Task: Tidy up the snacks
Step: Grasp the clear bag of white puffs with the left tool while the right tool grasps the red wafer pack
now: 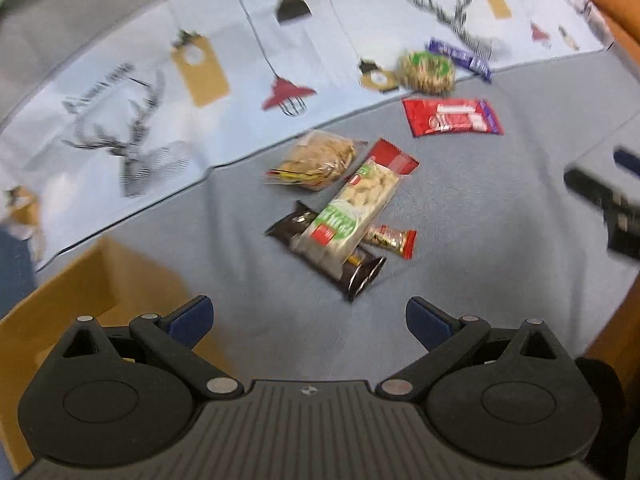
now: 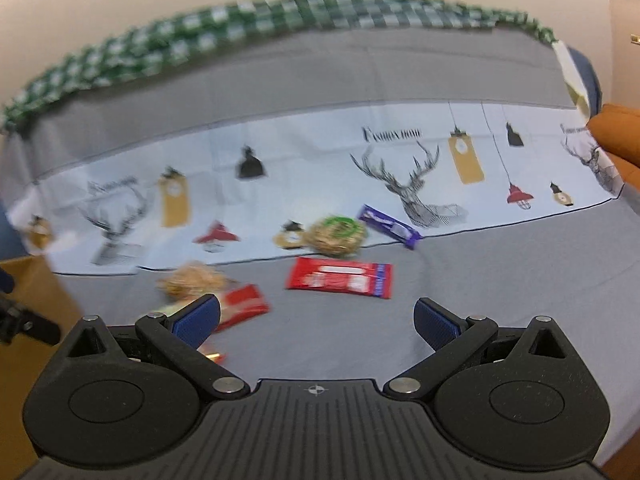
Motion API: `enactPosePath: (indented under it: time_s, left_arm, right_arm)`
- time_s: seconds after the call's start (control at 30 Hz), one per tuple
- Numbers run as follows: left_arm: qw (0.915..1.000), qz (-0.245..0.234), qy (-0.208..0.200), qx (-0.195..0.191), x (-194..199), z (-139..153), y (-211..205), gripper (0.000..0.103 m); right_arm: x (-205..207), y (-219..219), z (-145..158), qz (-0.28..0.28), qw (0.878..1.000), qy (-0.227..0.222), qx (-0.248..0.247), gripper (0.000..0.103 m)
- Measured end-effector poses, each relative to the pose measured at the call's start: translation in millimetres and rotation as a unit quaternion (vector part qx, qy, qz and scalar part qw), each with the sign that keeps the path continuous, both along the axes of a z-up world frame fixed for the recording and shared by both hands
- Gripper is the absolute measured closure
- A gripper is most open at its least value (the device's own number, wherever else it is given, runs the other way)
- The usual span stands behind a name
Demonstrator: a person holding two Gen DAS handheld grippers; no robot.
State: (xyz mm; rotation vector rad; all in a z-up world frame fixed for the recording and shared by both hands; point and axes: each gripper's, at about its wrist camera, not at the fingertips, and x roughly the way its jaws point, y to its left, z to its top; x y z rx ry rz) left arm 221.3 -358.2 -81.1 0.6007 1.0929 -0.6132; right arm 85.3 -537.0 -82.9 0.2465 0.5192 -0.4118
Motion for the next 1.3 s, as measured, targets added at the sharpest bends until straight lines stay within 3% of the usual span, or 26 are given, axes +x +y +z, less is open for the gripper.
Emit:
enactPosePath:
  time_s: [0.1, 0.27, 0.47, 0.57, 0.7, 0.8, 0.87, 0.9, 0.93, 0.97, 1.0, 1.03, 1.1, 1.23, 1.3]
  left_arm:
    - [0.9990, -0.022, 0.022, 0.032, 23.3, -29.7, -30.1, 0.001]
    - [0.9959, -0.053, 0.048, 0.056, 53.5, -69.9, -70.3, 0.001]
    - [0.9936, -0.052, 0.083, 0.057, 84.4, -103.0, -98.6, 0.001]
    - [0.9928, -0.048, 0.094, 0.057, 94.5, -112.2, -108.1, 0.001]
    - [0.9918, -0.052, 0.103, 0.055, 100.5, -118.6, -113.1, 0.001]
    - [0.9919, -0.059, 0.098, 0.056, 100.8, -121.2, -113.2, 0.002]
    - [0.9917, -0.066, 0.099, 0.049, 99.4, -118.7, -110.4, 0.033]
    - [0.9901, -0.068, 0.116, 0.041, 99.1, -115.6, -109.1, 0.055]
    - [0.9905, -0.059, 0.119, 0.035, 99.3, -109.5, -106.5, 0.063]
    - [0.9908, -0.056, 0.120, 0.027, 99.1, -103.9, -103.4, 0.063]
    - [0.9915, -0.060, 0.114, 0.017, 97.2, -97.8, -100.4, 0.063]
    - [0.9923, -0.063, 0.106, 0.013, 95.3, -91.9, -97.1, 0.063]
    - [0.9937, -0.052, 0.098, 0.006, 92.6, -81.1, -87.6, 0.063]
    - [0.9942, -0.029, 0.102, -0.017, 86.3, -55.5, -61.7, 0.063]
    - [0.9945, -0.021, 0.099, -0.029, 74.8, -35.6, -44.0, 0.063]
  right_arm:
    - [38.9, -44.6, -19.1, 0.016, 1.000, 0.019, 0.005, 0.001]
    - [117.8, -98.9, -59.7, 0.108, 0.991, 0.082, -0.009, 0.001]
    - [181.3, -110.1, -100.7, 0.197, 0.970, 0.134, -0.040, 0.001]
    - [205.7, -111.5, -118.6, 0.214, 0.959, 0.172, -0.063, 0.001]
    - [214.9, -122.1, -123.1, 0.217, 0.964, 0.147, -0.037, 0.001]
    - [214.8, -122.3, -126.4, 0.220, 0.965, 0.133, -0.044, 0.001]
    - [214.0, -122.9, -127.6, 0.218, 0.967, 0.126, -0.043, 0.001]
    - [211.6, -123.9, -125.8, 0.218, 0.967, 0.125, -0.044, 0.003]
    - [209.6, -123.6, -125.3, 0.217, 0.968, 0.121, -0.041, 0.016]
    - [205.3, -122.5, -122.6, 0.215, 0.970, 0.112, -0.038, 0.027]
    - [200.3, -122.4, -119.9, 0.210, 0.971, 0.107, -0.037, 0.048]
    - [196.2, -122.1, -117.1, 0.200, 0.973, 0.108, -0.031, 0.059]
    - [186.9, -119.7, -114.7, 0.179, 0.977, 0.111, -0.023, 0.069]
    - [162.2, -113.1, -108.2, 0.124, 0.986, 0.106, -0.013, 0.071]
    - [142.4, -113.1, -97.5, 0.092, 0.993, 0.077, 0.015, 0.071]
